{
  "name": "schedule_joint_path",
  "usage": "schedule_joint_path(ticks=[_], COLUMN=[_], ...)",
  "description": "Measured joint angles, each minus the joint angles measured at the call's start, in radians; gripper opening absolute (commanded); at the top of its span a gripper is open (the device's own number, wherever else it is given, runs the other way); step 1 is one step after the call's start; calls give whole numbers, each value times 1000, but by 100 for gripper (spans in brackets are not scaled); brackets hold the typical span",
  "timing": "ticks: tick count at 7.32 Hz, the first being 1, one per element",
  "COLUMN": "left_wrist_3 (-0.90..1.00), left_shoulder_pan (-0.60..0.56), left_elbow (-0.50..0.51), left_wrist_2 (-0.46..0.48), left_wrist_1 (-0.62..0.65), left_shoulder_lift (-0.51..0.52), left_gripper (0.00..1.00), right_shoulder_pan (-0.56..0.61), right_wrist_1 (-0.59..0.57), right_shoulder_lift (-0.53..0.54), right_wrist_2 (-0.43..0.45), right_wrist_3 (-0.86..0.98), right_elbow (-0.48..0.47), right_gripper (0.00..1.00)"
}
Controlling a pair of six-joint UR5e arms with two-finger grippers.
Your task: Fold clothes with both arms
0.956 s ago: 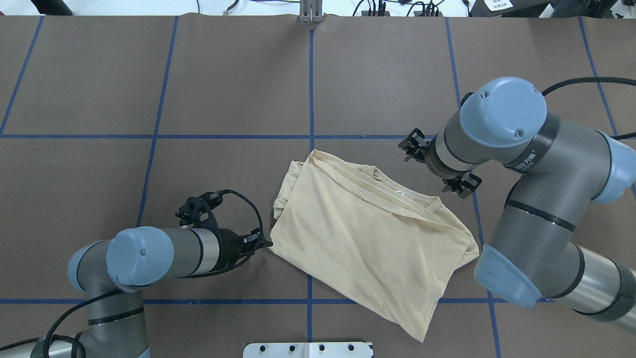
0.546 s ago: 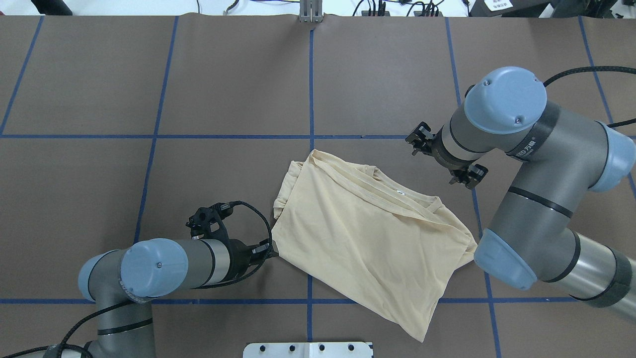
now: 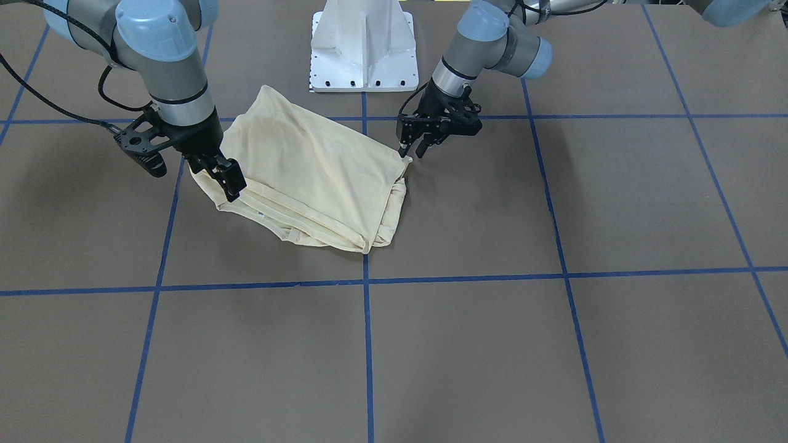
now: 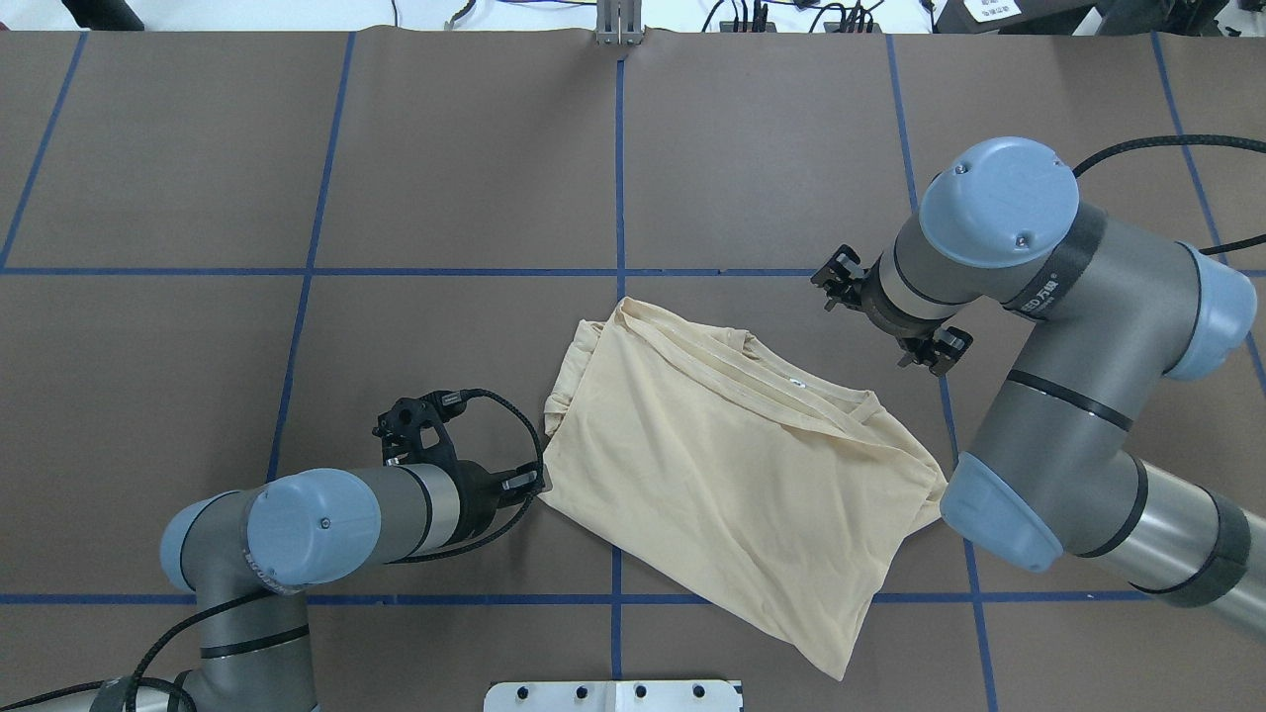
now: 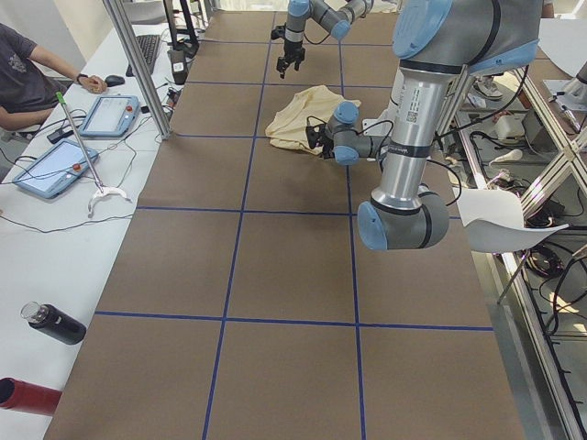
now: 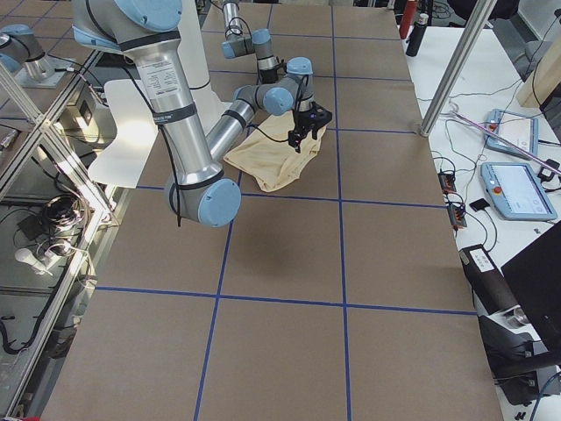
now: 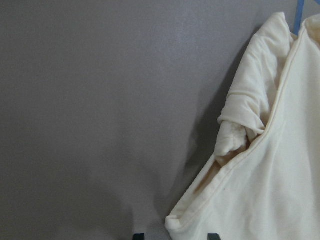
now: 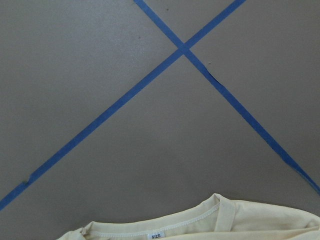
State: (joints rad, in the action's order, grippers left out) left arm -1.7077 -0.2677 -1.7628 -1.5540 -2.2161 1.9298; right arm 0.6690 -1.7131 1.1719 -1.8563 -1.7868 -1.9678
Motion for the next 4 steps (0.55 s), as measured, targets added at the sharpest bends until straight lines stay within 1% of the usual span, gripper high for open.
schedule_joint_path(ticks=[1, 2, 3, 4], left_wrist_3=[2, 3, 4, 4], left_shoulder_pan=[0, 0, 0, -2], left_elbow=[15, 25, 29, 29], left_wrist_2=[2, 3, 3, 6], left_wrist_1=[0, 0, 0, 1], left_shoulder_lift=[14, 26, 33, 36], left_gripper=[50, 34, 0, 0], right_shoulder_pan=[-1, -1, -1, -2], right_wrist_1=[1, 1, 1, 1], right_shoulder_lift=[0, 0, 0, 0], right_wrist_2=[0, 1, 1, 1], right_wrist_3=[1, 1, 2, 2], right_elbow=[6, 14, 18, 20], right_gripper=[100, 100, 100, 100])
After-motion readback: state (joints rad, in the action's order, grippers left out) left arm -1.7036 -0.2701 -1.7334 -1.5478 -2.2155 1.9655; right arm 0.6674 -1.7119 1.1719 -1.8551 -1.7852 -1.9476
